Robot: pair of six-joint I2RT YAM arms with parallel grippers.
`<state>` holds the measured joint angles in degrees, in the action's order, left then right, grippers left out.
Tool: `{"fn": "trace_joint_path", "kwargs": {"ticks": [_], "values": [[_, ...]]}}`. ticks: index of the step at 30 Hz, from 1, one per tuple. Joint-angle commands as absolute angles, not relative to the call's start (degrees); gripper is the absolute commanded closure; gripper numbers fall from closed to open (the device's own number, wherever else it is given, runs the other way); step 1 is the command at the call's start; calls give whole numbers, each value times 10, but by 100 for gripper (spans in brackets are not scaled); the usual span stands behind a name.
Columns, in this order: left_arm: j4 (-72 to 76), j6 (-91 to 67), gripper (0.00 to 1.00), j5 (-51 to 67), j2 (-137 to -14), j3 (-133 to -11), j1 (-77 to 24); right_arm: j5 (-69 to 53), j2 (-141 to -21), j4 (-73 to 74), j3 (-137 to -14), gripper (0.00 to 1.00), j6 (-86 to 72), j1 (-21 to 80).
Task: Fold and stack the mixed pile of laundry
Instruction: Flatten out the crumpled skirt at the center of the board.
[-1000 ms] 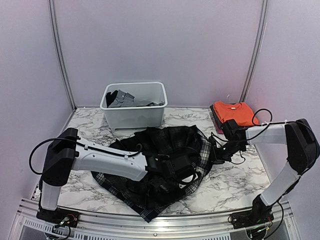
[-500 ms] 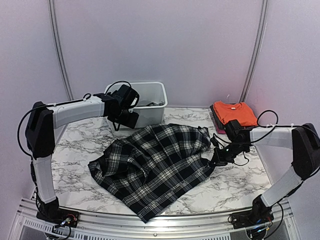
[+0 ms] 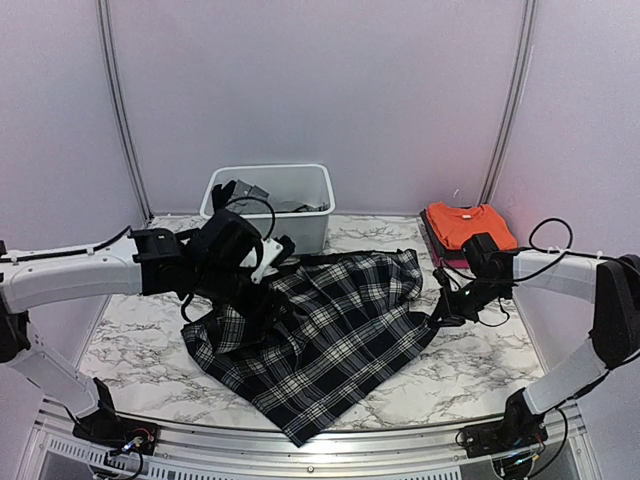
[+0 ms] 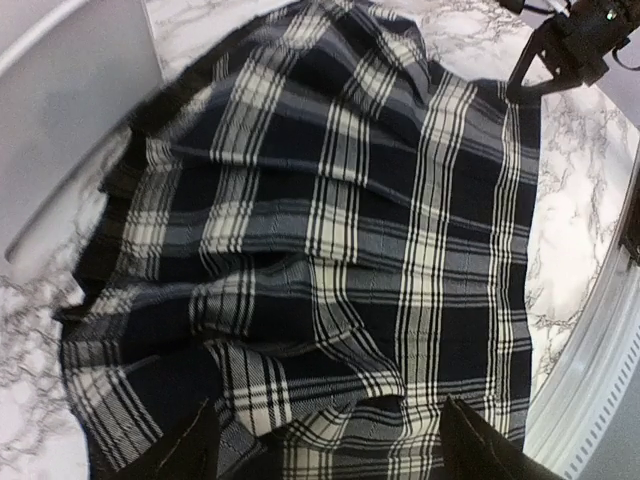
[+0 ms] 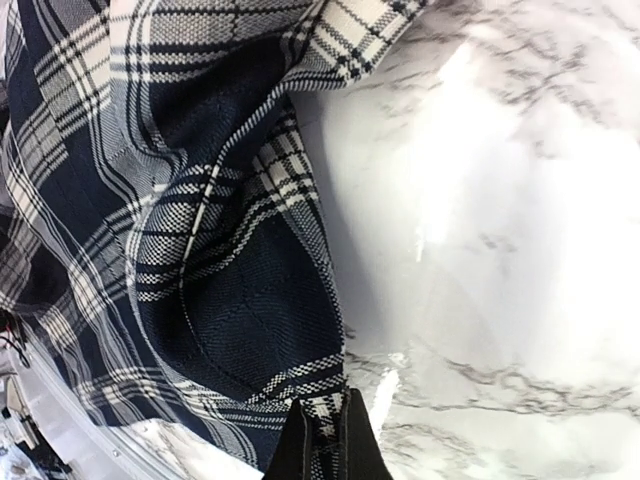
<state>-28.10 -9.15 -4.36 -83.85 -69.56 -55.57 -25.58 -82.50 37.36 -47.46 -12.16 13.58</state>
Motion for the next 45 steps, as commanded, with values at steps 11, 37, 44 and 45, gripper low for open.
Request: {"fn": "trace_joint_path", "kwargs": {"ticks": [11,37,44,45], "values": [[-284,-261,17,-194,-968,-663,-350,-147,-962,365,-667,69,-99,29],[-243,-101,11,33,-870,-577,-615,-203,-926,346,-630,49,-162,236],[-232,-50,4,11,-875,-541,-683,-204,-860,356,-589,34,-134,120],[-228,-44,4,8,-877,-537,-690,-212,-875,362,-589,33,-130,118]]}}
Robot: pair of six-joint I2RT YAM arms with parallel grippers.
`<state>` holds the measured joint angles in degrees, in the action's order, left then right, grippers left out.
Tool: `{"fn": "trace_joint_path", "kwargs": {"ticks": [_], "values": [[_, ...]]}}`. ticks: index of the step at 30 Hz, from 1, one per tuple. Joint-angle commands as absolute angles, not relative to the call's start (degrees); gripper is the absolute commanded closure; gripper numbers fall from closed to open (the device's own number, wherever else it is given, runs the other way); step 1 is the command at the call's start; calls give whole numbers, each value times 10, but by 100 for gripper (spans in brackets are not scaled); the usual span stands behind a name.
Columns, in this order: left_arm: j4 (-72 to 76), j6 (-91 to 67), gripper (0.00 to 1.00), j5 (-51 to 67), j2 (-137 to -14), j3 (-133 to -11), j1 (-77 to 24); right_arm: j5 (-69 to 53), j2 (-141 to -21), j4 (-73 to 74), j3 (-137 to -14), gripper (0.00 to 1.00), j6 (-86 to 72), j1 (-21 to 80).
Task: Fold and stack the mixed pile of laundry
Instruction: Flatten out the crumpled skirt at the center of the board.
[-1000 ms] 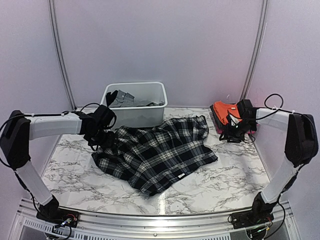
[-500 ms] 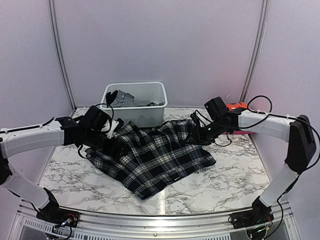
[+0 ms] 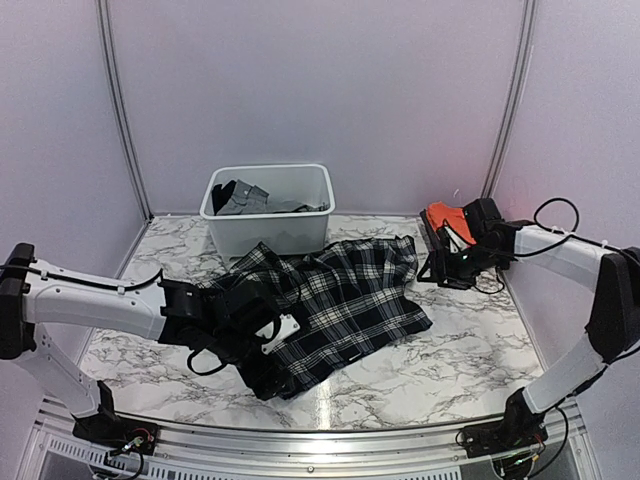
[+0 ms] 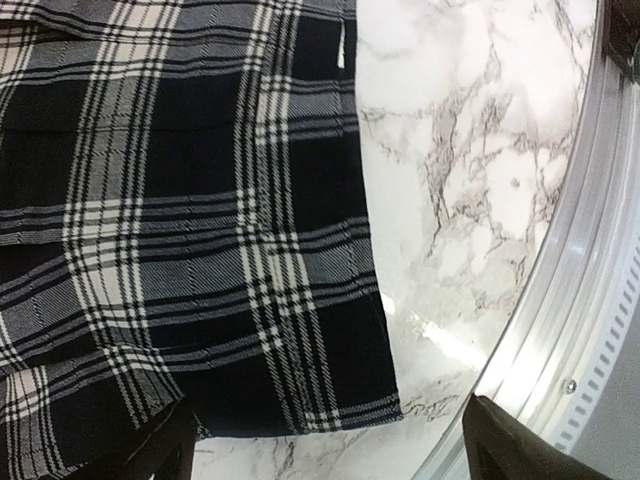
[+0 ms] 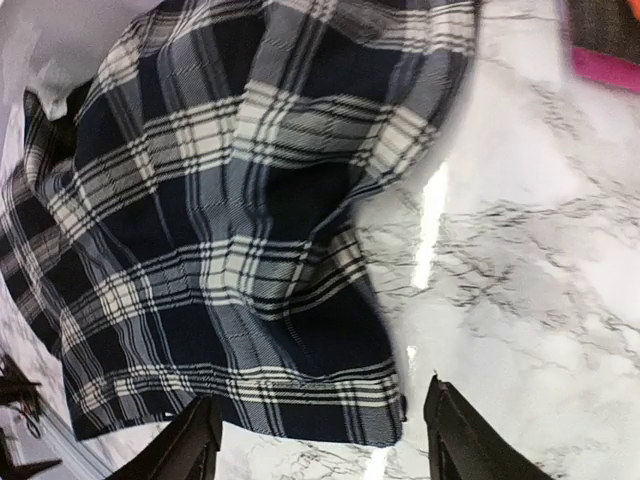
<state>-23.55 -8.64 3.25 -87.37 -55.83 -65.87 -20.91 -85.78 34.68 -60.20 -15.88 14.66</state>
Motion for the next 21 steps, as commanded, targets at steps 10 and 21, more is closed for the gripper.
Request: {"fn": "trace_joint_path", "kwargs": {"ticks": [10,21], "values": [[-179,23,1,-43,-925,-507,-700,-277,-960,329,-560,29,-130,125],[-183,6,89,-121,-851,-528,-681,-349,-971,347,-666,100,-141,175]]}}
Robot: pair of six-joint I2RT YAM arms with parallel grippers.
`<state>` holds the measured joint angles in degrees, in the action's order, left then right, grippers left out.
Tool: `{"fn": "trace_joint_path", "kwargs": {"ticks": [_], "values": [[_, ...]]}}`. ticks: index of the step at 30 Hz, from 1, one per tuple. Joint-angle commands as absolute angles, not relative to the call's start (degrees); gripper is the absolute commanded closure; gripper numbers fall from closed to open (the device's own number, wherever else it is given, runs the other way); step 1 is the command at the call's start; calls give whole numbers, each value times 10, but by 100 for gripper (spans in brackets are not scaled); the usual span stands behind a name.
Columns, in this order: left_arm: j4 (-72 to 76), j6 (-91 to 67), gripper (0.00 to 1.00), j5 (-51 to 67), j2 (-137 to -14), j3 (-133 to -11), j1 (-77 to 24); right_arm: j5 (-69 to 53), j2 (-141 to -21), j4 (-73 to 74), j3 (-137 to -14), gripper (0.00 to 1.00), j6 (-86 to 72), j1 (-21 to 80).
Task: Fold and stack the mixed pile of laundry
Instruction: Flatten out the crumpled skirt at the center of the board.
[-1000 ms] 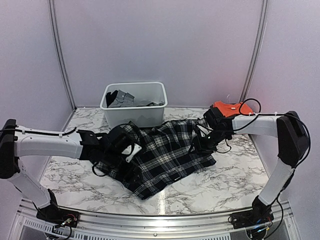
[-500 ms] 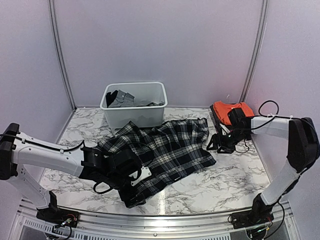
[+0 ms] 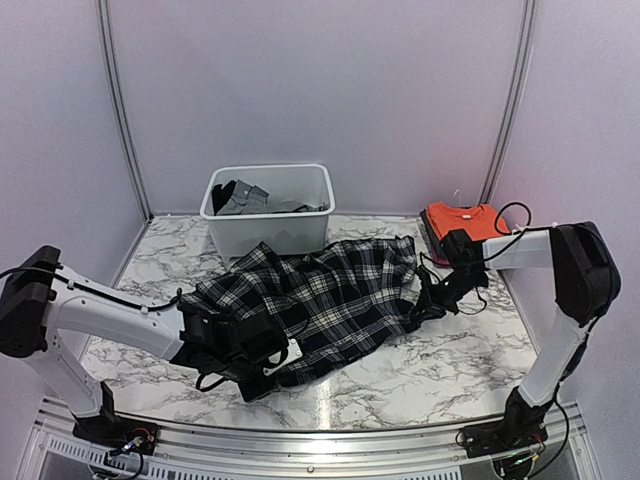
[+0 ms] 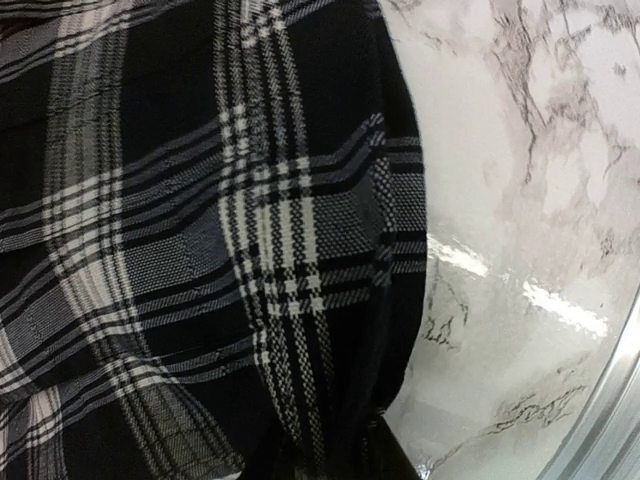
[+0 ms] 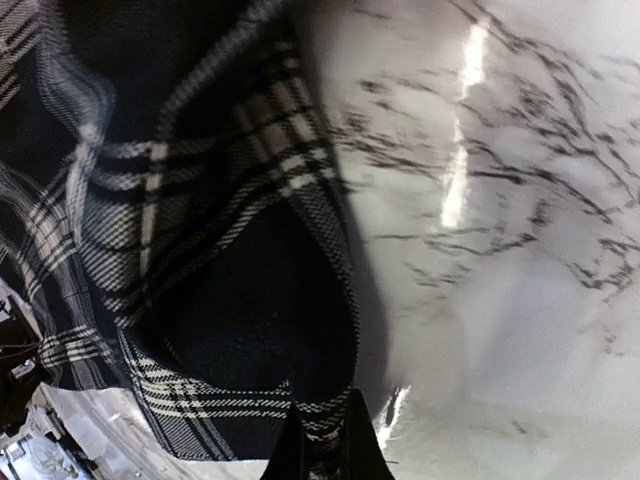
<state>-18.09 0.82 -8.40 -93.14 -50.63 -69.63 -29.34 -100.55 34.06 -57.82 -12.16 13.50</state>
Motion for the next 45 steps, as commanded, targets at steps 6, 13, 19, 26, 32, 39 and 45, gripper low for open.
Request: {"fn": "trace_joint_path", "kwargs": {"ticks": [6,13,19,26,32,39,45], "values": [[-232,8,100,-159,-702,-616,-664,-354,-880,363,-824,100,-236,189],[-265,4,100,-183,-602,-716,-663,-356,-834,369,-944,100,-314,188],[-266,4,100,-236,-602,-755,-577,-388,-949,327,-1092,100,-353,191],[-293,41,100,-237,-668,-893,-463,-447,-1167,313,-1449,100,-458,202],[-318,84,100,-97,-635,-927,-459,-465,-1062,256,-1310,100,-477,210],[-304,39,100,115,-589,-679,-483,-429,-851,269,-838,100,-354,172],[-180,-51,100,91,-600,-437,-628,-377,-799,310,-510,100,-266,130]]}}
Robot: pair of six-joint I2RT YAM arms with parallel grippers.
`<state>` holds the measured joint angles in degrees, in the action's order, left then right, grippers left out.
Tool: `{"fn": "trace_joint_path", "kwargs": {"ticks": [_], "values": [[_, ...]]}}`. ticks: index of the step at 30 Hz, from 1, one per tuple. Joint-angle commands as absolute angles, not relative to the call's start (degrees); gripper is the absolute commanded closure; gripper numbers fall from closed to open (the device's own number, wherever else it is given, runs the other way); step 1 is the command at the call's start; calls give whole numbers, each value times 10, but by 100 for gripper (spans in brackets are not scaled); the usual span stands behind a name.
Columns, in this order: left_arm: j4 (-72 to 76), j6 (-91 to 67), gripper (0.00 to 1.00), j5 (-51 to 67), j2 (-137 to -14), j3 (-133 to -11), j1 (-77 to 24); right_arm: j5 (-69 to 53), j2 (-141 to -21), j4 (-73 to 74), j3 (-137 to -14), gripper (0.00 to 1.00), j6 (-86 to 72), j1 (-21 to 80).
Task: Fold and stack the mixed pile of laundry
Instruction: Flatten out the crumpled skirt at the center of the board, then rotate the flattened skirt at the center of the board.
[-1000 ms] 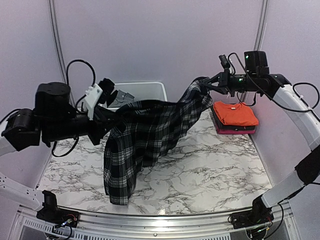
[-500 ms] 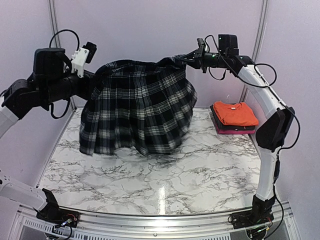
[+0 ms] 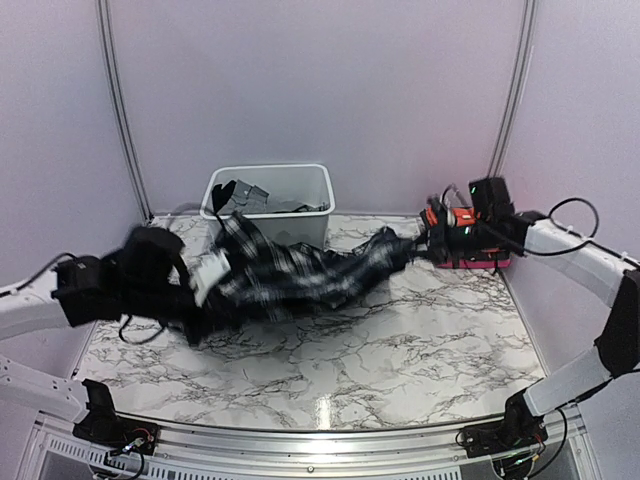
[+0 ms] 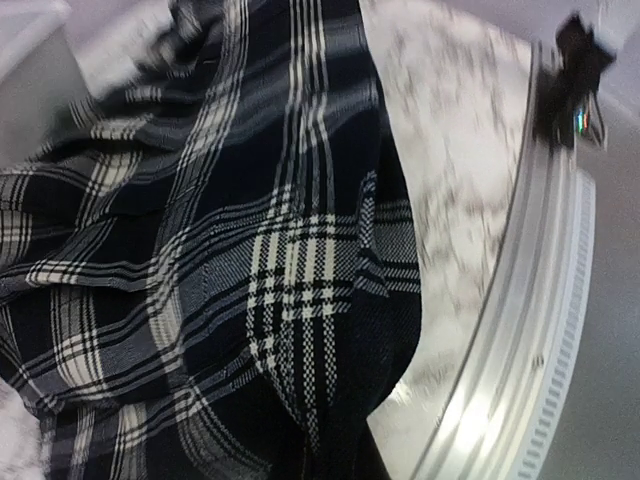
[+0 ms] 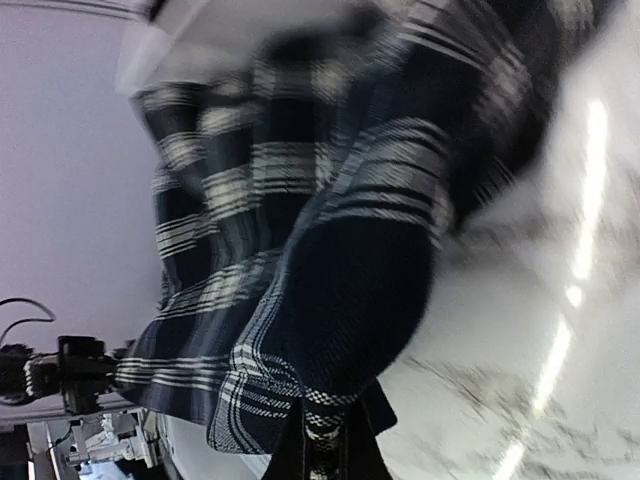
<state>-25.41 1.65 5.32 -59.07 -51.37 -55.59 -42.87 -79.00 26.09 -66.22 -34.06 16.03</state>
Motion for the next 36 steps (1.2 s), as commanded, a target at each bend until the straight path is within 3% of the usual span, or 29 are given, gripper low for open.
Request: {"fn": "trace_joint_path", "kwargs": {"ticks": [1,4,10,11,13,16,17,22,29,32,36], "values": [[-154,-66,100,92,-615,-426,-646,-358,-784,318,-487,100,-263,118],[-91,-80,100,89,-679,-439,-706,-308,-738,346,-460,100,-263,78],[-90,-45,100,102,-863,-576,-801,-216,-712,397,-478,100,-251,38],[-100,-46,91,105,-887,-596,-804,-202,-720,400,-481,98,-247,35],[-128,-48,52,98,-915,-634,-804,-190,-745,389,-491,86,-231,32],[-124,-52,5,54,-880,-650,-800,-156,-810,358,-518,65,-204,32],[-116,-57,2,36,-862,-648,-792,-136,-835,370,-538,60,-189,32],[-95,-115,1,-13,-816,-631,-680,-93,-830,389,-615,39,-168,49],[-169,-96,2,-51,-939,-690,-571,-178,-821,392,-617,47,-186,166],[-226,-61,21,-37,-1026,-739,-567,-184,-842,362,-575,52,-202,188],[-240,-59,45,-3,-1065,-715,-568,-181,-898,329,-533,53,-196,192]]}}
